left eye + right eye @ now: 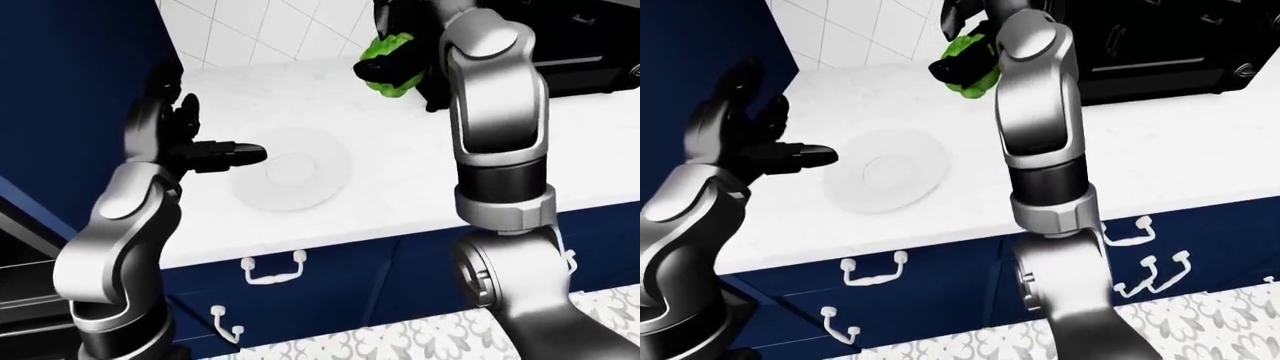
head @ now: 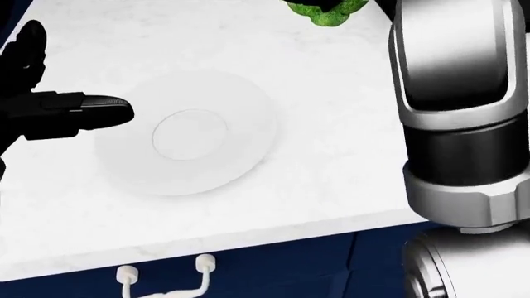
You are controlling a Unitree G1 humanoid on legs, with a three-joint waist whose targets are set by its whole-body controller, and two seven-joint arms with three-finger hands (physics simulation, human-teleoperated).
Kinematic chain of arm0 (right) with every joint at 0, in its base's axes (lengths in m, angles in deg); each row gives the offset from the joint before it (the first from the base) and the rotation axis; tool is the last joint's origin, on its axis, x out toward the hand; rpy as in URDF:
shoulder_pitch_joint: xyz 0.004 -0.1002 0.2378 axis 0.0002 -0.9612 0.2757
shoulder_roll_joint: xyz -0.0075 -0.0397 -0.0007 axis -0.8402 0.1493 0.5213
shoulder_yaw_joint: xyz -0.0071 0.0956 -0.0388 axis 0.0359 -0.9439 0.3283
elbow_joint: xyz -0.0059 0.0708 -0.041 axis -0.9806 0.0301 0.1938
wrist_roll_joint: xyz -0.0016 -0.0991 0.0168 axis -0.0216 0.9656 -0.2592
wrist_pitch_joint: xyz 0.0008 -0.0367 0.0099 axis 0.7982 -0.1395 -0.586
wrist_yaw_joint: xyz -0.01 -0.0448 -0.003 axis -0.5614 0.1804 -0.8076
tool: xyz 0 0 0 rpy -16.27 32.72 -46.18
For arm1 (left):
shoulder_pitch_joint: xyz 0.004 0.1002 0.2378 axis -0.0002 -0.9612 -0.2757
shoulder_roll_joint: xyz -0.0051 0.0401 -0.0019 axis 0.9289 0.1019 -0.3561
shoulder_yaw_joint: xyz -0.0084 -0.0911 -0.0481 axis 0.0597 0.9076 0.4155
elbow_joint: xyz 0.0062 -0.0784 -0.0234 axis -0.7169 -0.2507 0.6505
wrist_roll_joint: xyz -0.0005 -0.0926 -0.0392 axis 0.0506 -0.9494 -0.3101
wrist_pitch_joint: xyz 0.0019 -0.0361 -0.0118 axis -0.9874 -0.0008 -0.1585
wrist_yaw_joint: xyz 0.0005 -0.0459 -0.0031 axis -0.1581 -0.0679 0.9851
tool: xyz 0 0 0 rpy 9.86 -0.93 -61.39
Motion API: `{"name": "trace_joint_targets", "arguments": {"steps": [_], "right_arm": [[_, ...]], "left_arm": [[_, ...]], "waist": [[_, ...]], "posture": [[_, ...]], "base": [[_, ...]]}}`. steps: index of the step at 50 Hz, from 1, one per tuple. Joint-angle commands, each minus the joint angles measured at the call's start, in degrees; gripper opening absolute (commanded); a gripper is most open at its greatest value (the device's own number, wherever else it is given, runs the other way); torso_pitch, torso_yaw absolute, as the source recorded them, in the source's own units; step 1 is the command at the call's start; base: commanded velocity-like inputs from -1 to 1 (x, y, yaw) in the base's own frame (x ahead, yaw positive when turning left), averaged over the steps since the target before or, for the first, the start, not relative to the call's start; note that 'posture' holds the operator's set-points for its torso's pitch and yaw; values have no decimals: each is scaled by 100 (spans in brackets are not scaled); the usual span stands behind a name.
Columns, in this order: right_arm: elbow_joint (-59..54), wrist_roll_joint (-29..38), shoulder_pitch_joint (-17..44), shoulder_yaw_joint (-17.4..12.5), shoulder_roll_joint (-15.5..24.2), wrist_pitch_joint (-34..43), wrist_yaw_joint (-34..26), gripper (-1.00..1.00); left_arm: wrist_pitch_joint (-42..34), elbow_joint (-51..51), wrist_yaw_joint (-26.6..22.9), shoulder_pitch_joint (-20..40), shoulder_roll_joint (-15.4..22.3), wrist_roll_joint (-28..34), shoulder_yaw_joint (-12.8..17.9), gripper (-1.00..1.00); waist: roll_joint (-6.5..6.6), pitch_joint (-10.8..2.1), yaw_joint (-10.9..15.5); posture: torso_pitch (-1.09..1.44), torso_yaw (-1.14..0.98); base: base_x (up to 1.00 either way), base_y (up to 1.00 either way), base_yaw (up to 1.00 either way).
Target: Place the broccoli on the top rack of the oven.
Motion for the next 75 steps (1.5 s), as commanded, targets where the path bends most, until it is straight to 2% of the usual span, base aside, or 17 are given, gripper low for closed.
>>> {"name": "trace_joint_targets", "arguments": {"steps": [1,5,7,29,34,36,37,39,46,50,51,52,60,64,65,71,75], "right_arm": [[227,60,264,-35,64,-68,1,-100],[356,75,93,-33,36,-62,5,-100],[353,63,119,-46,27,-45,13,-100],[470,103,21,-13,18,27,-47,-100],[519,121,-26,-9,-8,42,-64,-100],[454,110,-18,-20,-12,-9,-36,-100],[441,104,-6,-24,-12,-7,-35,-100],[473,107,-29,-18,-14,14,-37,-100],[467,80,-86,-22,-40,-44,-1,-100],[588,118,-41,16,2,105,-90,-100],[613,131,-5,1,28,136,-117,-100],[658,144,-32,14,12,145,-122,-100],[669,173,-107,36,-80,115,-101,-100],[564,145,-122,8,-84,18,-76,-100],[549,137,-122,3,-83,6,-69,-100],[598,147,-147,15,-62,44,-107,-100],[560,154,-110,9,-60,39,-102,-100]], "left_arm": [[168,174,-2,166,56,17,36,100],[143,197,-11,167,59,19,57,100],[152,192,-13,165,60,21,60,100],[110,231,6,171,86,-25,90,100],[97,252,14,169,97,-47,106,100],[103,242,13,167,106,-49,111,100],[102,231,19,174,106,-51,117,100],[72,252,25,188,112,-69,122,100],[55,248,51,207,124,-79,108,100],[46,258,57,220,124,-99,121,100],[64,270,51,187,123,-89,104,100],[70,281,51,167,117,-84,101,100],[-17,368,57,181,128,-116,143,100],[71,265,45,190,122,-82,100,100],[106,236,34,172,120,-63,86,100],[-10,309,60,221,129,-96,118,100],[-11,299,65,219,131,-87,111,100]], "waist": [[11,-178,0],[10,-168,-4],[32,-317,-8],[123,-256,-54],[-104,-259,-64],[-423,-339,-64],[-177,-304,-66],[-271,-343,-29],[36,-235,52],[567,-259,1],[335,-230,23],[415,-259,-21],[36,-281,-30],[-500,-234,15],[-217,-127,26],[150,-160,-9],[98,-161,-18]], "posture": [[0,0],[0,0],[0,0],[0,0],[0,0],[0,0],[0,0],[0,0],[0,0],[0,0],[0,0],[0,0],[0,0],[0,0],[0,0],[0,0],[0,0]], "base": [[0,0,0],[0,0,0],[-6,0,0],[-6,0,0],[-8,0,0],[-9,0,0],[-9,0,0],[-9,0,0],[-9,0,0],[-8,0,0],[-9,0,0],[-9,0,0],[-9,0,0],[-5,0,0],[-5,0,0],[-4,0,0],[-4,0,0]]}}
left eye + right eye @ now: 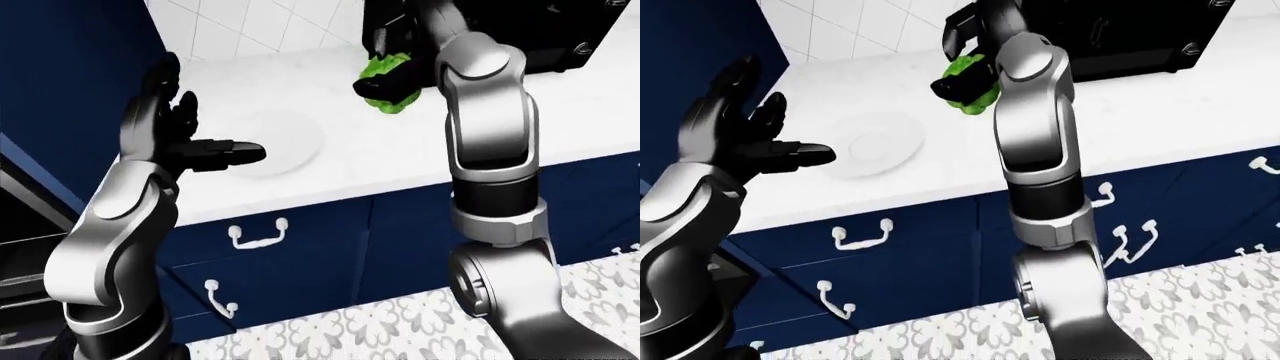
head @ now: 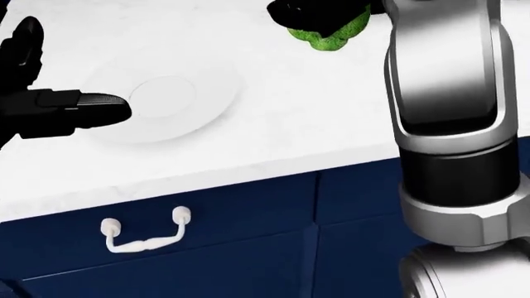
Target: Place the broccoli on the top rack of the oven.
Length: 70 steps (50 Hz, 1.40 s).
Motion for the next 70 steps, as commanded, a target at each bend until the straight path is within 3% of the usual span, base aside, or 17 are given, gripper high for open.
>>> {"name": "trace_joint_targets", "arguments": {"steps": [1,30,31,40,49,55,60,62,64,65,66,67,68,70], "right_arm": [[191,28,271,-28,25,-213,68,-100],[321,156,176,3,-10,-168,-55,-100],[315,156,187,-4,-1,-162,-64,-100],[330,170,210,-16,22,-115,-96,-100],[367,160,130,-17,-4,-140,-70,-100],[327,147,147,-2,-14,-150,-60,-100],[371,165,135,-5,4,-124,-89,-100],[381,173,150,-1,1,-106,-92,-100],[387,173,113,3,-17,-127,-80,-100],[382,169,89,1,-24,-151,-68,-100],[382,165,85,-2,-29,-154,-64,-100],[377,162,75,-3,-32,-165,-59,-100],[369,156,67,-8,-35,-180,-50,-100],[387,153,45,-7,-40,-173,-49,-100]], "left_arm": [[174,173,10,155,70,15,77,100],[217,169,19,118,99,-50,109,100],[223,157,19,127,100,-52,115,100],[195,150,40,163,99,-48,93,100],[240,122,25,143,94,-30,83,100],[253,93,22,148,108,-38,113,100],[235,99,32,163,121,-57,122,100],[275,87,20,134,119,-49,111,100],[295,85,13,124,120,-50,119,100],[278,95,15,130,126,-59,126,100],[293,94,14,117,123,-55,122,100],[253,119,27,129,126,-65,125,100],[228,137,36,136,128,-73,129,100],[264,116,26,118,127,-64,125,100]], "waist": [[-9,-187,4],[-70,-264,32],[-51,-396,30],[-65,-420,23],[77,-338,-2],[122,-387,-6],[-8,-364,-36],[-130,-366,-52],[-413,-406,-63],[-689,-481,-92],[-361,-344,-91],[-463,-433,-53],[-440,-484,-58],[-372,-466,0]], "posture": [[0,0],[0,0],[0,0],[0,0],[0,0],[0,0],[0,0],[0,0],[0,0],[0,0],[0,0],[0,0],[0,0],[0,0]], "base": [[-4,0,0],[-2,0,0],[-7,0,0],[-19,0,0],[-29,0,0],[-29,0,0],[-29,0,0],[-30,0,0],[-29,0,0],[-29,0,0],[-29,0,0],[-30,0,0],[-28,0,0],[-30,0,0]]}}
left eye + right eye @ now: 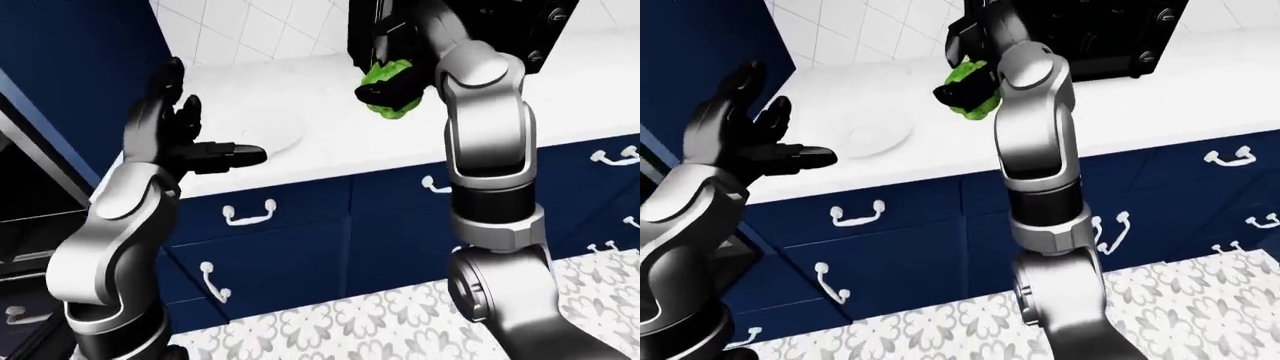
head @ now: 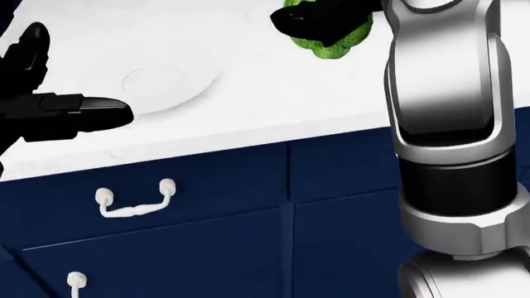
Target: Place the broccoli on the top rack of the oven.
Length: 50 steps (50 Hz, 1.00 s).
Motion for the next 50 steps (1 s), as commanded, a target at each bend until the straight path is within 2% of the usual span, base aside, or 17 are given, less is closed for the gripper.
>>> {"name": "trace_joint_targets", "arguments": {"steps": [1,3,7,8,10,12,13,17,20,22,24,25,26,33,44,45,50], "right_arm": [[235,-7,194,23,2,-188,36,-100],[216,-11,209,17,14,-197,37,-100],[209,-17,224,17,12,-195,37,-100],[195,-23,217,12,8,-216,49,-100],[178,-40,216,5,7,-250,61,-100],[218,-32,226,14,12,-210,49,-100],[229,-31,213,12,11,-206,52,-100],[239,-27,199,12,21,-204,64,-100],[228,-27,212,10,34,-207,56,-100],[193,-33,234,8,33,-229,61,-100],[176,-36,264,2,42,-225,54,-100],[164,-38,270,-3,51,-236,55,-100],[169,-39,266,-6,57,-237,53,-100],[137,-66,259,-20,59,-293,82,-100],[257,-56,172,28,36,-255,75,-100],[240,-46,193,36,45,-250,49,-100],[235,-7,216,33,39,-235,15,-100]], "left_arm": [[252,172,29,168,102,68,139,100],[242,197,33,155,97,65,142,100],[219,189,39,185,104,63,140,100],[196,192,48,204,107,58,144,100],[199,190,49,207,106,57,144,100],[171,208,60,217,106,48,143,100],[178,204,61,212,103,51,139,100],[167,230,62,199,102,43,146,100],[171,229,62,196,103,43,146,100],[185,217,54,196,112,42,154,100],[224,176,37,197,120,47,155,100],[232,177,37,188,116,51,146,100],[252,163,32,181,112,60,135,100],[237,157,19,201,98,90,106,100],[172,233,25,195,90,80,123,100],[170,229,22,200,93,80,124,100],[150,268,31,194,91,69,139,100]], "waist": [[0,-167,53],[66,-101,90],[242,-57,129],[316,-25,123],[497,212,25],[748,199,-73],[629,256,1],[572,84,-50],[452,117,4],[310,141,52],[71,143,110],[7,149,125],[97,195,107],[248,119,73],[251,90,73],[255,-34,65],[387,-41,178]], "posture": [[0,0],[0,0],[0,0],[0,0],[0,0],[0,0],[0,0],[0,0],[0,0],[0,0],[0,0],[0,0],[0,0],[0,0],[0,0],[0,0],[0,0]], "base": [[-29,0,0],[-29,0,0],[-28,0,0],[-16,0,0],[0,0,0],[0,0,0],[0,0,0],[0,0,0],[0,0,0],[0,0,0],[0,0,0],[0,0,0],[0,0,0],[0,0,0],[0,0,0],[0,0,8],[0,0,73]]}}
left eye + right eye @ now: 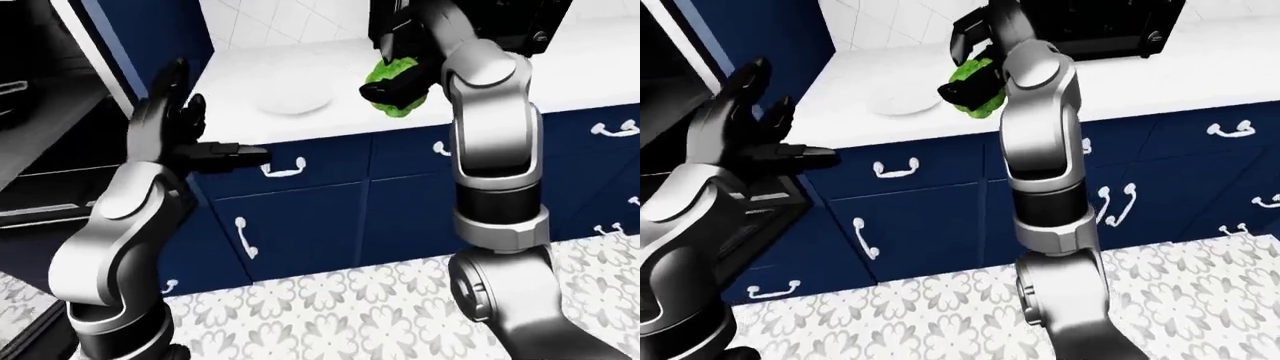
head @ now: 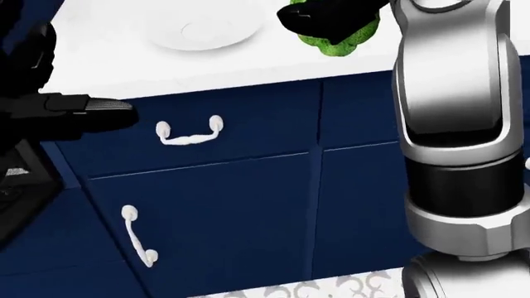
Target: Place the broccoli on the top rack of the oven.
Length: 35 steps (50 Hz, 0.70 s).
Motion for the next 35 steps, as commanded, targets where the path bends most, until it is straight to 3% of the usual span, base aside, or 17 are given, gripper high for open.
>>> {"name": "trace_joint_targets", "arguments": {"steps": [1,3,4,5,7,9,15,17,18,19,20,22,28,31,33,34,35], "right_arm": [[167,-2,261,74,-33,-175,2,-100],[164,15,252,79,-34,-177,-6,-100],[167,21,255,77,-35,-170,-11,-100],[150,23,262,74,-32,-184,-13,-100],[153,27,245,70,-51,-190,-3,-100],[164,36,211,79,-73,-203,10,-100],[150,28,179,69,-91,-240,35,-100],[124,29,207,76,-93,-240,33,-100],[117,30,206,79,-88,-248,30,-100],[114,35,205,81,-82,-252,24,-100],[131,48,214,90,-76,-226,8,-100],[133,56,200,89,-81,-239,5,-100],[118,85,250,98,-74,-221,-42,-100],[109,88,221,73,-64,-258,-40,-100],[126,92,198,78,-75,-256,-40,-100],[119,91,195,76,-74,-264,-40,-100],[106,87,196,72,-70,-277,-39,-100]], "left_arm": [[196,203,57,164,126,61,208,100],[203,187,56,173,129,60,206,100],[227,182,54,152,123,67,201,100],[220,173,54,166,129,66,200,100],[251,160,43,146,125,74,196,100],[282,159,18,129,129,83,180,100],[239,197,17,138,118,101,170,100],[237,175,15,157,119,110,168,100],[228,175,18,169,117,110,169,100],[225,174,20,171,116,112,169,100],[232,169,17,168,114,115,171,100],[241,160,10,169,123,112,194,100],[246,162,25,152,136,89,227,100],[252,151,26,155,144,88,218,100],[247,151,30,156,146,87,213,100],[244,150,31,161,146,85,213,100],[245,143,32,165,148,86,214,100]], "waist": [[-51,-151,81],[94,-210,46],[234,-237,28],[153,-214,66],[202,-157,96],[38,-196,153],[-391,7,127],[-645,-3,130],[-880,-95,120],[-709,-83,90],[-723,-6,83],[-694,-53,113],[-281,-1,77],[27,-16,56],[434,-154,83],[209,-57,109],[238,-90,116]], "posture": [[0,0],[0,0],[0,0],[0,0],[0,0],[0,0],[0,0],[0,0],[0,0],[0,0],[0,0],[0,0],[0,0],[0,0],[0,0],[0,0],[0,0]], "base": [[0,0,100],[0,0,100],[0,0,100],[0,0,100],[0,0,100],[0,0,100],[0,0,100],[0,0,100],[0,0,100],[0,0,100],[0,0,100],[0,0,100],[0,0,100],[0,0,100],[0,0,100],[0,0,100],[0,0,100]]}}
